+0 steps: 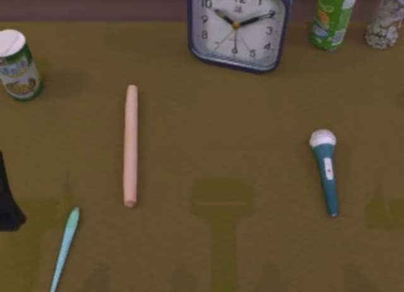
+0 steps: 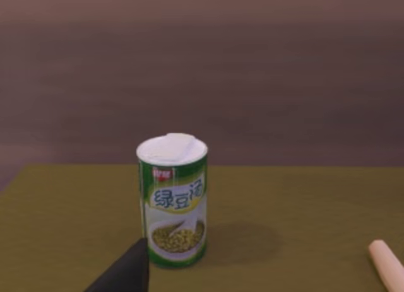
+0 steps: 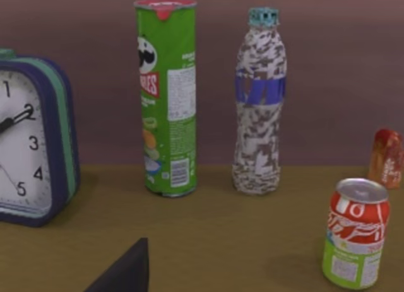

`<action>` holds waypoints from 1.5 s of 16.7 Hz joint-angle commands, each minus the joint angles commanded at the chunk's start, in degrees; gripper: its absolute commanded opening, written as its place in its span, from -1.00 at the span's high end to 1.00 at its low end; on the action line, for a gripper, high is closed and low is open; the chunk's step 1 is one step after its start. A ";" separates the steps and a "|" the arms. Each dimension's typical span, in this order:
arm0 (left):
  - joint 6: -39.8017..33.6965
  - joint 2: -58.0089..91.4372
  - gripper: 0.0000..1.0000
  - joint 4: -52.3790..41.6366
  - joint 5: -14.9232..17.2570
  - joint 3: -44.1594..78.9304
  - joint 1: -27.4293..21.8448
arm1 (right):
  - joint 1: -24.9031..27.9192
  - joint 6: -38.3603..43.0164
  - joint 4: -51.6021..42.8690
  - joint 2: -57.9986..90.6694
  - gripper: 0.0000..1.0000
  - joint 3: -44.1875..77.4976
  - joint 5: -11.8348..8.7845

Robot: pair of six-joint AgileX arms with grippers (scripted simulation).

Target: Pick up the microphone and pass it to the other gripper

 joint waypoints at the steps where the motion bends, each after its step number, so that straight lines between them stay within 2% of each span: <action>1: 0.00 0.00 -1.00 0.00 0.00 0.00 0.00 | 0.00 0.00 0.00 0.00 -1.00 0.00 0.00; 5: 0.00 0.00 -1.00 0.00 0.00 0.00 0.00 | 1.22 1.20 -2.10 3.61 -1.00 3.23 -0.01; 8: 0.00 0.00 -1.00 0.00 0.00 0.00 0.00 | 3.74 3.92 -6.99 12.71 -1.00 10.41 0.20; 20: 0.00 0.00 -1.00 0.00 0.00 0.00 0.00 | 18.19 19.36 -37.96 79.30 -1.00 50.25 2.06; 25: 0.00 0.00 -1.00 0.00 0.00 0.00 0.00 | 22.77 24.18 -46.73 98.17 -1.00 63.25 2.40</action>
